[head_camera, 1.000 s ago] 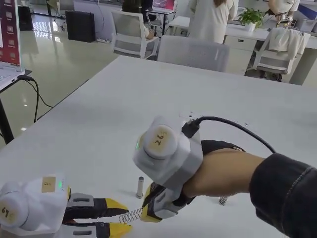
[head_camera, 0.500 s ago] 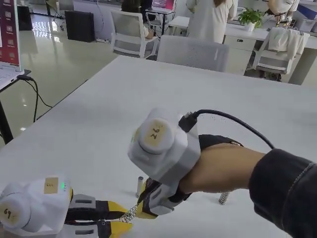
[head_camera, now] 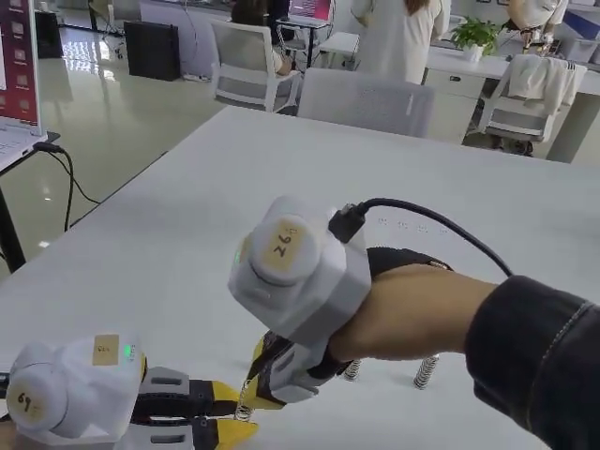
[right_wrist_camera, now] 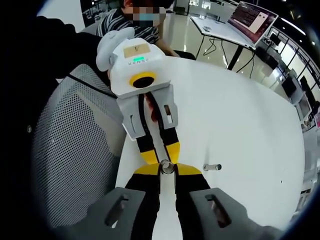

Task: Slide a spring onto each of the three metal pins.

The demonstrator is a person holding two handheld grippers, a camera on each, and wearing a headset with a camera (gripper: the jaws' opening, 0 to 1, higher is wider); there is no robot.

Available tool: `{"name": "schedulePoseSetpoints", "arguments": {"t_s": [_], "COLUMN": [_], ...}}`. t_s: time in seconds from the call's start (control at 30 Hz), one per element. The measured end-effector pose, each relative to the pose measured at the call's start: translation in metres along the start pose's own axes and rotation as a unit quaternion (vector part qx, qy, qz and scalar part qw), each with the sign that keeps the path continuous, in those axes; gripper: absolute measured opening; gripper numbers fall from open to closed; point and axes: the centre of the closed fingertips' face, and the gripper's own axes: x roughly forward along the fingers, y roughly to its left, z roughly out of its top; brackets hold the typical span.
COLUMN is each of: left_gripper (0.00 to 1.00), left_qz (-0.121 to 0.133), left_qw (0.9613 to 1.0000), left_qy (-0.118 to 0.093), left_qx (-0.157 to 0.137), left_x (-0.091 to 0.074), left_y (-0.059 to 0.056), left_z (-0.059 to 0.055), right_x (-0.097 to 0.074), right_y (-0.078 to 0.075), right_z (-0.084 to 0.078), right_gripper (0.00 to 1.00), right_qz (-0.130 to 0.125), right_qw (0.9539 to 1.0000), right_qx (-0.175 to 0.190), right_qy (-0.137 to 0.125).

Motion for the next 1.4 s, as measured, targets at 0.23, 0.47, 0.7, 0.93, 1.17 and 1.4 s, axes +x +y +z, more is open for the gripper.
{"name": "schedulePoseSetpoints", "arguments": {"t_s": [0.23, 0.47, 0.7, 0.93, 1.17, 1.4], "left_gripper": [0.02, 0.02, 0.02, 0.02, 0.02, 0.02], "left_qz": [-0.002, -0.001, -0.002, -0.002, 0.002, 0.002], "left_qw": [1.0000, 1.0000, 1.0000, 0.9999, 0.9999, 0.9999], "left_qy": [0.003, -0.001, -0.005, -0.011, -0.015, -0.015], "left_qx": [0.005, 0.004, 0.005, 0.008, 0.005, 0.003], "left_x": [0.001, 0.001, 0.001, 0.001, 0.001, 0.001], "left_y": [-0.001, 0.000, -0.002, -0.002, 0.000, 0.000], "left_z": [0.000, 0.002, 0.005, 0.009, 0.008, 0.006], "right_x": [0.001, 0.008, 0.010, 0.011, 0.012, 0.013], "right_y": [0.000, 0.002, 0.002, 0.001, 0.002, -0.001], "right_z": [-0.001, -0.005, -0.006, -0.007, -0.009, -0.008], "right_gripper": [0.08, 0.09, 0.09, 0.09, 0.14, 0.09], "right_qz": [0.005, 0.015, 0.017, 0.017, 0.021, 0.018], "right_qw": [1.0000, 0.9998, 0.9998, 0.9998, 0.9997, 0.9998], "right_qx": [0.000, -0.002, -0.001, 0.002, 0.006, 0.004], "right_qy": [0.001, 0.009, 0.010, 0.011, 0.011, 0.011]}}
